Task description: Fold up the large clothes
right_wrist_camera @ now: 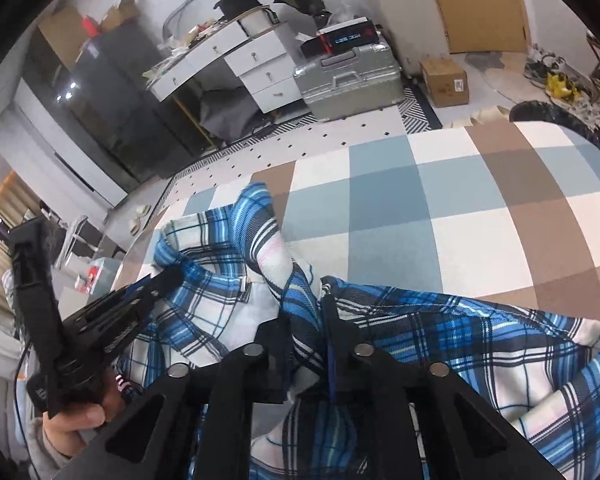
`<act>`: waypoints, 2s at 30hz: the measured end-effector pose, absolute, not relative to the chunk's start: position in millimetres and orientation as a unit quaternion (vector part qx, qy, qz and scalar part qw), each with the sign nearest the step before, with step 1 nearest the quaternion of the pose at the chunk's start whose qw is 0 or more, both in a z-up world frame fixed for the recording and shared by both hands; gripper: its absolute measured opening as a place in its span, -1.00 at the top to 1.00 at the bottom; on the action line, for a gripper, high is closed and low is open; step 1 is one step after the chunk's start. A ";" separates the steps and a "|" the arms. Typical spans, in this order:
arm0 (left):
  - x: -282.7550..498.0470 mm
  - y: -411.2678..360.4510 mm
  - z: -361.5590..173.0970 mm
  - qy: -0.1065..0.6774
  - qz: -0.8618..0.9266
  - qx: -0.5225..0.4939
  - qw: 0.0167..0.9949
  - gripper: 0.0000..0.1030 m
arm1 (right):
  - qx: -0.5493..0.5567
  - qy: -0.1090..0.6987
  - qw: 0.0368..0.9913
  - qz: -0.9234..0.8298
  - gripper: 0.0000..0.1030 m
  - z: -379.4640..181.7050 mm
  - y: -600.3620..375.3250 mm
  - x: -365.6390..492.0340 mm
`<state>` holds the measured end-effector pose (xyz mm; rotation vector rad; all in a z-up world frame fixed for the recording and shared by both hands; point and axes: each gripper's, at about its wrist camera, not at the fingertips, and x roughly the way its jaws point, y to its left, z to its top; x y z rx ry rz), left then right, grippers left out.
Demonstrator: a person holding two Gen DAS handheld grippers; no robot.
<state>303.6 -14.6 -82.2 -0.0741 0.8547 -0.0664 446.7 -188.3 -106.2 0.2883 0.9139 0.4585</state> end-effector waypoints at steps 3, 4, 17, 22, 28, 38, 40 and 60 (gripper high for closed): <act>304.3 -6.5 -75.6 0.410 -0.037 -0.052 0.910 0.91 | 0.148 0.434 0.862 0.218 -0.24 -109.8 -191.8 446.7; 305.5 -2.9 -73.5 0.407 -0.038 -0.060 0.911 0.91 | 0.157 0.432 0.862 0.216 -0.27 -109.9 -194.3 446.0; 322.5 4.9 -89.8 0.424 -0.044 -0.122 0.896 0.90 | 0.162 0.424 0.862 0.224 0.71 -117.3 -190.7 462.4; 310.2 3.8 -77.4 0.394 -0.051 -0.132 0.908 0.92 | 0.124 0.378 0.887 0.234 0.87 -103.1 -183.5 444.7; 286.8 3.2 -49.9 0.347 -0.069 -0.144 0.924 0.93 | 0.135 0.333 0.899 0.250 0.87 -81.9 -196.4 425.0; 221.2 5.2 -20.6 0.280 -0.090 -0.146 0.944 0.93 | 0.080 0.255 0.925 0.269 0.87 -44.2 -207.2 347.4; 203.6 4.0 -18.4 0.269 -0.099 -0.143 0.947 0.93 | 0.055 0.245 0.930 0.269 0.87 -40.6 -207.8 326.6; 85.3 -14.7 -60.8 0.316 -0.120 -0.042 0.940 0.92 | -0.067 0.295 0.915 0.267 0.84 -96.3 -217.4 162.0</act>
